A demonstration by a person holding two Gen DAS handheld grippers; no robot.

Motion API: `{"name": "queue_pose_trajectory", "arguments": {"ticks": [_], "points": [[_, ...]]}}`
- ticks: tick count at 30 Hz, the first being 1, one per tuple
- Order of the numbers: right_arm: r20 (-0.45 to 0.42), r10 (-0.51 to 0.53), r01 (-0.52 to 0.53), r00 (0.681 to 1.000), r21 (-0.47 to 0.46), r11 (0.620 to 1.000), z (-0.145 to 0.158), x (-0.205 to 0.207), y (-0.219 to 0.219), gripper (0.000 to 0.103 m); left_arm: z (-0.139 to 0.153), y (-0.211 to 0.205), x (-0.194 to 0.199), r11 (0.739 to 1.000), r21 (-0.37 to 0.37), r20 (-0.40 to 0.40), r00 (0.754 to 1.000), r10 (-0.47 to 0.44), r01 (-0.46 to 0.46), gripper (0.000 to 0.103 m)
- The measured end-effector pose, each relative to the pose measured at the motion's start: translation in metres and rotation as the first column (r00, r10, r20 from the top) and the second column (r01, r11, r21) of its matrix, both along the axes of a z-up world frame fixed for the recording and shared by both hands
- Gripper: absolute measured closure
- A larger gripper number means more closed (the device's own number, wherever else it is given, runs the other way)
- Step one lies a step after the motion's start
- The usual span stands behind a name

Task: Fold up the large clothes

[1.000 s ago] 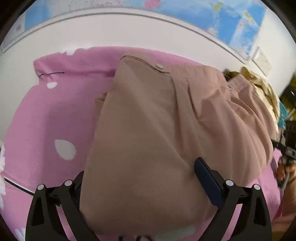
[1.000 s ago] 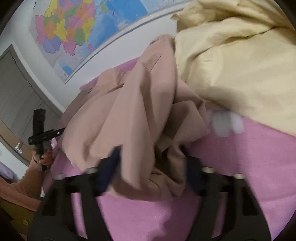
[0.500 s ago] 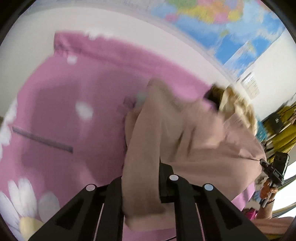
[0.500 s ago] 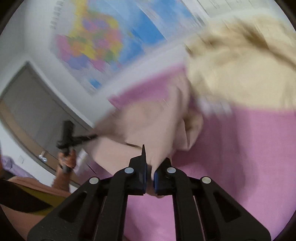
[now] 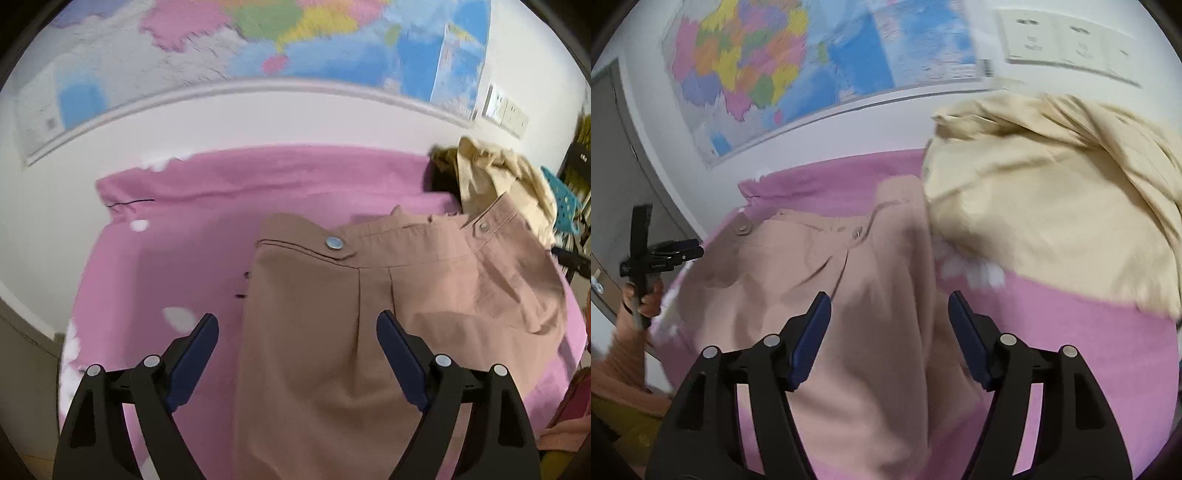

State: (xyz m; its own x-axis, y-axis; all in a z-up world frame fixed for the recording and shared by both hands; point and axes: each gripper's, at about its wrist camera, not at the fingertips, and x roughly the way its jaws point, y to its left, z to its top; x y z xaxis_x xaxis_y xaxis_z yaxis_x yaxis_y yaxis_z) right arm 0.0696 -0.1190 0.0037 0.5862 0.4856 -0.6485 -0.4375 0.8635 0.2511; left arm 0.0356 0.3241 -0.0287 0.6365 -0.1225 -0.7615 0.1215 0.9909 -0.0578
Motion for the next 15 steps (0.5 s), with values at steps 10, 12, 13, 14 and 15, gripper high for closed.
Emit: {"name": "queue_pose_trajectory", "arguments": {"ticks": [10,12,13,14,15], "points": [[-0.055,-0.069,0.082,0.996,0.292,0.953,-0.007,0.055,-0.03,0.1,-0.027,-0.003,0.046,0.999,-0.037,-0.098,0.995,0.016,-0.02,0.093],[-0.066,-0.111,0.126,0.992,0.318,0.94,-0.012,0.058,-0.041,0.1,-0.021,-0.005,0.046,0.999,-0.037,-0.059,0.998,0.031,-0.033,0.095],[-0.085,-0.129,0.148,0.988,0.283,0.948,-0.019,0.061,-0.04,0.1,-0.02,-0.005,0.048,0.999,-0.033,-0.055,0.998,0.04,-0.042,0.095],[-0.126,-0.134,0.162,0.983,0.245,0.956,-0.03,0.067,-0.038,0.1,-0.021,-0.005,0.051,0.998,-0.024,-0.061,0.997,0.052,-0.054,0.095],[-0.179,-0.13,0.168,0.975,0.218,0.961,-0.043,0.073,-0.035,0.098,-0.023,-0.004,0.054,0.998,-0.02,-0.067,0.996,0.059,-0.06,0.095]]}}
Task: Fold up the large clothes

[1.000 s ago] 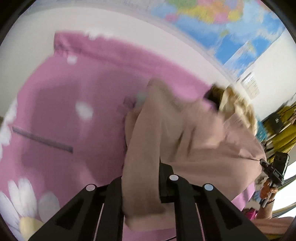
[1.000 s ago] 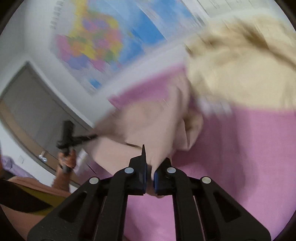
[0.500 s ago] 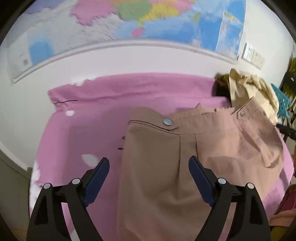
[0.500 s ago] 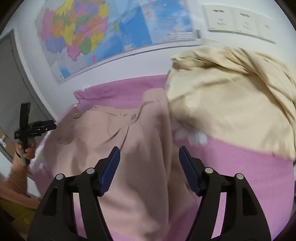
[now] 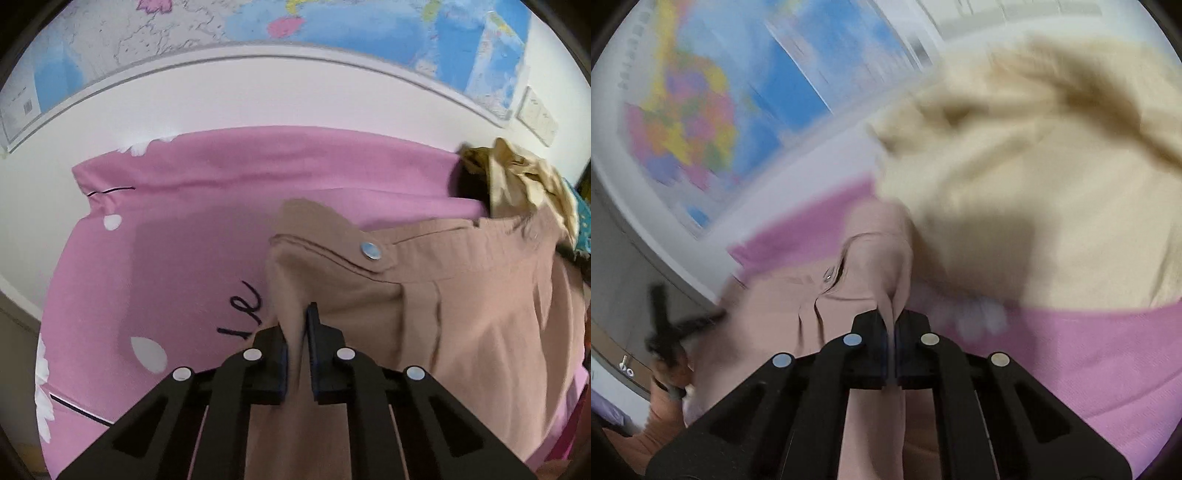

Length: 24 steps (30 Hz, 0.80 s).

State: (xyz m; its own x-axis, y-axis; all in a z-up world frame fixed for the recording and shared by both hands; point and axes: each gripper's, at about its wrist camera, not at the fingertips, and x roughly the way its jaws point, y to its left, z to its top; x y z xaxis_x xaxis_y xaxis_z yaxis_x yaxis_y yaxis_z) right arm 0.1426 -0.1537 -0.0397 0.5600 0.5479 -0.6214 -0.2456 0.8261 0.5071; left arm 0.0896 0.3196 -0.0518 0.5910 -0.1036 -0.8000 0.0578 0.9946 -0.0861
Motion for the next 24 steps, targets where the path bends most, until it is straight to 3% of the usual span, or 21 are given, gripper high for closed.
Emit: {"name": "queue_pose_trajectory", "arguments": {"ticks": [3,6,8,10,13,17,19,21,24], "points": [[-0.046,-0.004,0.004,0.999,-0.008,1.0,-0.016,0.004,0.002,0.09,-0.01,0.004,0.007,0.999,0.017,-0.028,0.999,0.032,-0.032,0.095],[-0.03,-0.013,0.012,0.999,-0.008,1.0,-0.012,-0.002,0.001,0.079,-0.016,0.01,0.007,0.996,0.06,-0.039,0.997,0.072,-0.07,0.091],[0.013,-0.034,0.035,0.999,-0.047,0.998,-0.001,-0.011,0.001,0.072,-0.015,0.016,0.002,0.994,0.055,-0.034,0.995,0.091,-0.089,0.085],[0.072,-0.042,0.048,0.996,-0.078,0.996,0.013,-0.022,0.002,0.07,-0.007,0.018,-0.008,0.995,0.043,-0.005,0.996,0.091,-0.091,0.083],[0.174,-0.04,0.062,0.984,-0.122,0.991,0.035,-0.038,0.008,0.068,0.008,0.012,-0.027,0.997,0.034,0.061,0.995,0.074,-0.076,0.068],[0.243,0.081,-0.03,0.967,-0.206,0.978,0.048,-0.052,0.04,0.065,0.019,-0.015,-0.042,0.997,0.081,0.116,0.993,0.005,-0.015,0.056],[0.234,0.139,-0.076,0.962,-0.258,0.963,0.041,-0.049,0.058,0.061,0.02,-0.031,-0.044,0.993,0.115,0.128,0.991,-0.029,0.015,0.055],[0.196,0.173,-0.112,0.965,-0.288,0.951,0.027,-0.039,0.072,0.063,0.017,-0.04,-0.041,0.991,0.13,0.123,0.991,-0.045,0.028,0.055],[0.117,0.158,-0.115,0.98,-0.312,0.943,0.003,-0.018,0.077,0.064,0.009,-0.051,-0.033,0.99,0.13,0.105,0.993,-0.058,0.044,0.055]]}}
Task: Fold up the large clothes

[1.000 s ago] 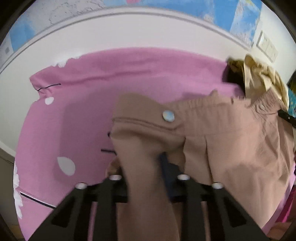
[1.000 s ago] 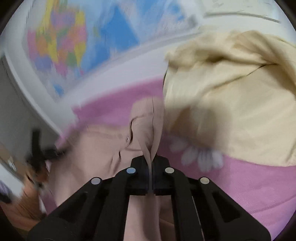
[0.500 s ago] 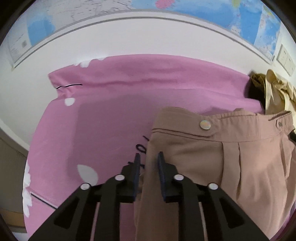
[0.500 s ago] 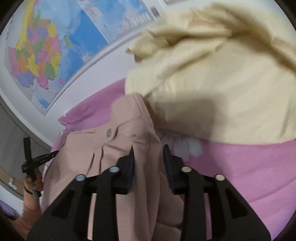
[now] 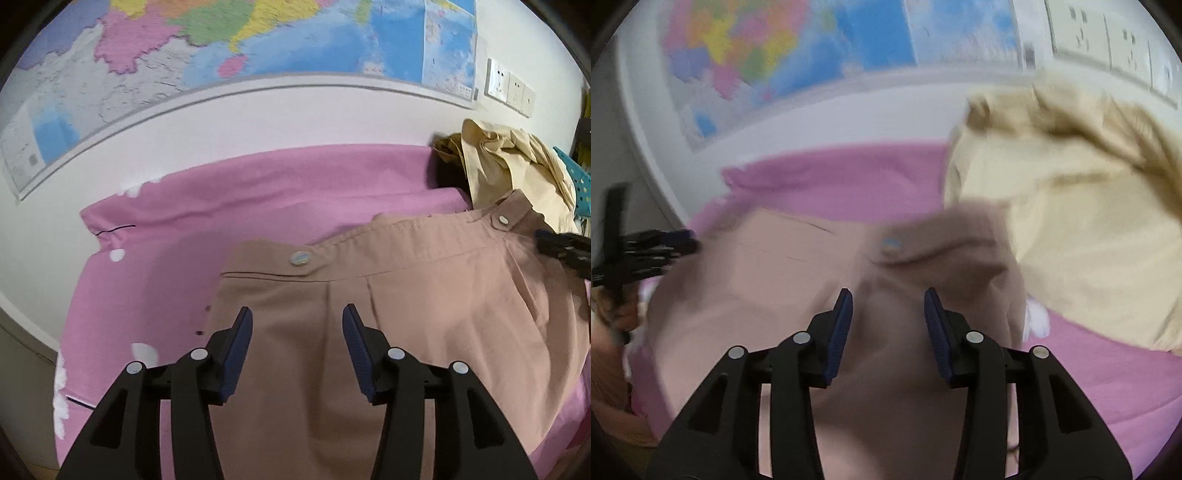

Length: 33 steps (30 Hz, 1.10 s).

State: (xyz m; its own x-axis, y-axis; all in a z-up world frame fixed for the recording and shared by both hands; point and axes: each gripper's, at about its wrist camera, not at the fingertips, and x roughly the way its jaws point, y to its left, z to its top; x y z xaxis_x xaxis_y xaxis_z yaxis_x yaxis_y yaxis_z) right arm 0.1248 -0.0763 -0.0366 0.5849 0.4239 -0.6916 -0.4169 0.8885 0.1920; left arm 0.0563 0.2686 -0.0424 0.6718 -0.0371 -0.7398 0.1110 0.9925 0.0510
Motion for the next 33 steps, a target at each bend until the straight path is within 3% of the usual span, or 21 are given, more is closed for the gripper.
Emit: {"name": "queue_pose_trajectory", "arguments": {"ticks": [3,5,9,12,16,21,23,25,27,30,33], "points": [[-0.104,-0.052,0.06,0.993,0.071,0.996,-0.022,0.026,-0.016,0.066,-0.01,-0.004,0.007,0.999,0.051,-0.004,1.0,0.018,-0.018,0.052],[-0.12,-0.059,0.071,0.991,0.102,0.992,-0.022,0.028,-0.022,0.068,-0.016,-0.001,0.013,0.999,0.036,-0.029,0.999,0.02,-0.019,0.052],[-0.058,-0.031,0.037,0.998,0.102,0.994,-0.001,0.009,-0.021,0.064,-0.018,0.001,0.013,0.999,0.036,-0.034,0.999,0.031,-0.03,0.052],[0.007,0.05,-0.05,0.999,0.109,0.993,0.02,-0.011,-0.007,0.06,-0.015,-0.001,0.012,0.999,0.039,-0.028,0.999,0.026,-0.025,0.049],[0.03,0.129,-0.13,0.991,0.06,0.99,0.025,-0.013,0.023,0.054,-0.015,-0.007,0.013,0.999,0.046,-0.033,0.999,0.017,-0.016,0.048],[-0.075,0.069,-0.067,0.995,0.035,0.997,-0.007,0.027,0.028,0.057,-0.022,-0.012,0.026,0.998,0.052,-0.061,0.998,0.024,-0.021,0.046],[-0.137,0.039,-0.027,0.99,0.084,0.996,-0.021,0.042,0.017,0.065,-0.027,-0.012,0.032,0.998,0.058,-0.072,0.997,0.034,-0.03,0.042],[-0.162,0.025,-0.001,0.986,0.145,0.989,-0.022,0.046,0.008,0.066,-0.032,-0.01,0.04,0.997,0.06,-0.089,0.995,0.052,-0.047,0.039],[-0.141,0.02,-0.001,0.99,0.133,0.991,-0.014,0.038,0.007,0.059,-0.033,-0.007,0.044,0.997,0.049,-0.095,0.994,0.061,-0.056,0.038],[-0.083,0.064,-0.055,0.995,0.104,0.993,0.005,0.018,0.017,0.057,-0.024,-0.004,0.04,0.998,0.023,-0.075,0.995,0.065,-0.064,0.04],[-0.031,0.139,-0.136,0.99,0.088,0.987,0.02,0.002,0.038,0.053,-0.009,-0.012,0.027,1.0,-0.02,-0.024,1.0,0.005,-0.006,0.039]]}}
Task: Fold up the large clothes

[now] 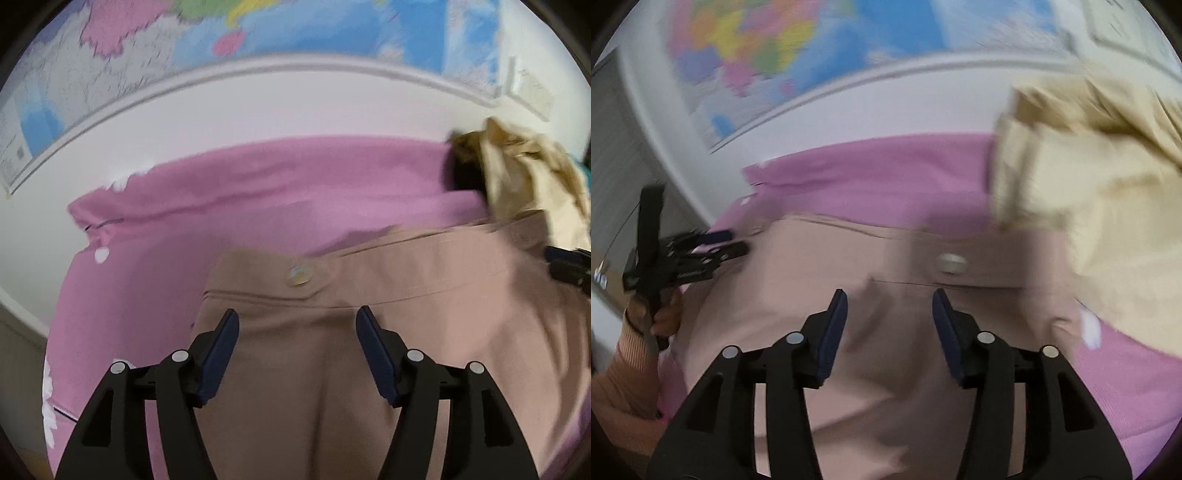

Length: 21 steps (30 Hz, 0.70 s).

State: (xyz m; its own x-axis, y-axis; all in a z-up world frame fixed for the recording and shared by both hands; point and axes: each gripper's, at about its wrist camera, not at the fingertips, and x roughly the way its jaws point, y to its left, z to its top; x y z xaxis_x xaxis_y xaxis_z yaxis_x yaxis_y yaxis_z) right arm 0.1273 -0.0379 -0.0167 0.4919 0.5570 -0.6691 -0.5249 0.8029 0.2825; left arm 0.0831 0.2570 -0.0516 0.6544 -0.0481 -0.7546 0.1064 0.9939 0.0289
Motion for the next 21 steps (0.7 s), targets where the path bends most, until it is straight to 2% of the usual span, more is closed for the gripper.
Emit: {"name": "queue_pose_trajectory", "arguments": {"ticks": [3,5,7,10,12,16,21], "points": [[0.019,0.098,-0.097,0.995,-0.013,0.995,0.006,-0.008,0.027,0.051,0.003,-0.013,-0.005,0.998,-0.007,-0.014,0.998,-0.065,0.065,0.038],[0.006,0.133,-0.133,0.991,-0.027,0.991,0.0,-0.005,0.046,0.051,-0.003,-0.021,-0.002,0.997,0.019,-0.031,0.996,-0.078,0.078,0.038],[-0.032,0.148,-0.148,0.989,-0.028,0.989,-0.011,0.003,0.055,0.051,-0.013,-0.023,0.005,0.997,0.032,-0.064,0.996,-0.064,0.067,0.038],[-0.082,0.11,-0.116,0.991,-0.073,0.991,-0.031,0.02,0.06,0.054,-0.021,-0.018,0.011,0.999,0.027,-0.075,0.996,-0.043,0.045,0.037],[-0.112,0.096,-0.102,0.989,-0.042,0.994,-0.036,0.026,0.058,0.056,-0.02,-0.018,0.009,0.999,0.033,-0.067,0.997,-0.036,0.038,0.037],[-0.061,0.075,-0.076,0.995,-0.026,0.997,-0.019,0.013,0.044,0.05,-0.008,-0.018,-0.009,0.998,0.062,-0.016,1.0,-0.024,0.025,0.037],[0.003,0.088,-0.088,0.996,0.021,0.996,0.001,-0.021,0.015,0.048,0.007,-0.01,-0.043,0.999,0.027,0.042,0.998,-0.039,0.038,0.035]]}}
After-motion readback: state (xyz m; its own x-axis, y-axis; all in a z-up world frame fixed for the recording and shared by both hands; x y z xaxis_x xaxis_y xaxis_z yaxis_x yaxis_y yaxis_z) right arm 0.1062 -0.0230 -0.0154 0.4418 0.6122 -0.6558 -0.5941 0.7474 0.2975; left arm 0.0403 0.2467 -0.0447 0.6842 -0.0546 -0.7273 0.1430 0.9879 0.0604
